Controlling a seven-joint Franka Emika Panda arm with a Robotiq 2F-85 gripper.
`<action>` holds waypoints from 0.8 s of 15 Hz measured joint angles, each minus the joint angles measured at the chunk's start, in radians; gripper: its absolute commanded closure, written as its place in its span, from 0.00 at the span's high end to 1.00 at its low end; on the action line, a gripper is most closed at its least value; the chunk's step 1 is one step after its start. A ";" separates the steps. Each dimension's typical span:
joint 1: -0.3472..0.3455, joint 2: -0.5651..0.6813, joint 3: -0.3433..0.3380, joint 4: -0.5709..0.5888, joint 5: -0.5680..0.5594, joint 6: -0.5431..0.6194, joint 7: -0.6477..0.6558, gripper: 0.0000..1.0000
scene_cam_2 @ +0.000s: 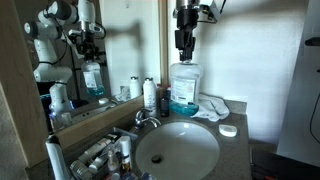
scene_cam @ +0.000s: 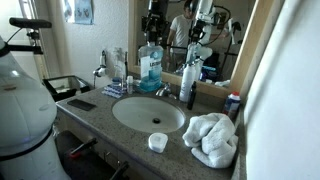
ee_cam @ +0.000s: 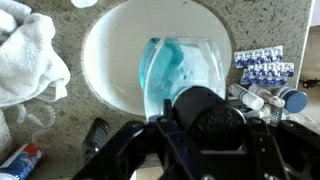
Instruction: Pick up the mouthwash and place it on the right near the mirror
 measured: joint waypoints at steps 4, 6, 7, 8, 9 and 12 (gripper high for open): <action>-0.031 0.031 -0.034 0.017 -0.023 0.012 -0.001 0.24; -0.044 0.059 -0.052 0.030 -0.029 0.027 -0.003 0.24; -0.051 0.074 -0.060 0.040 -0.032 0.034 -0.004 0.24; -0.058 0.090 -0.067 0.050 -0.033 0.041 -0.004 0.24; -0.064 0.106 -0.075 0.061 -0.034 0.046 -0.004 0.24; -0.083 0.145 -0.084 0.096 -0.036 0.056 -0.004 0.24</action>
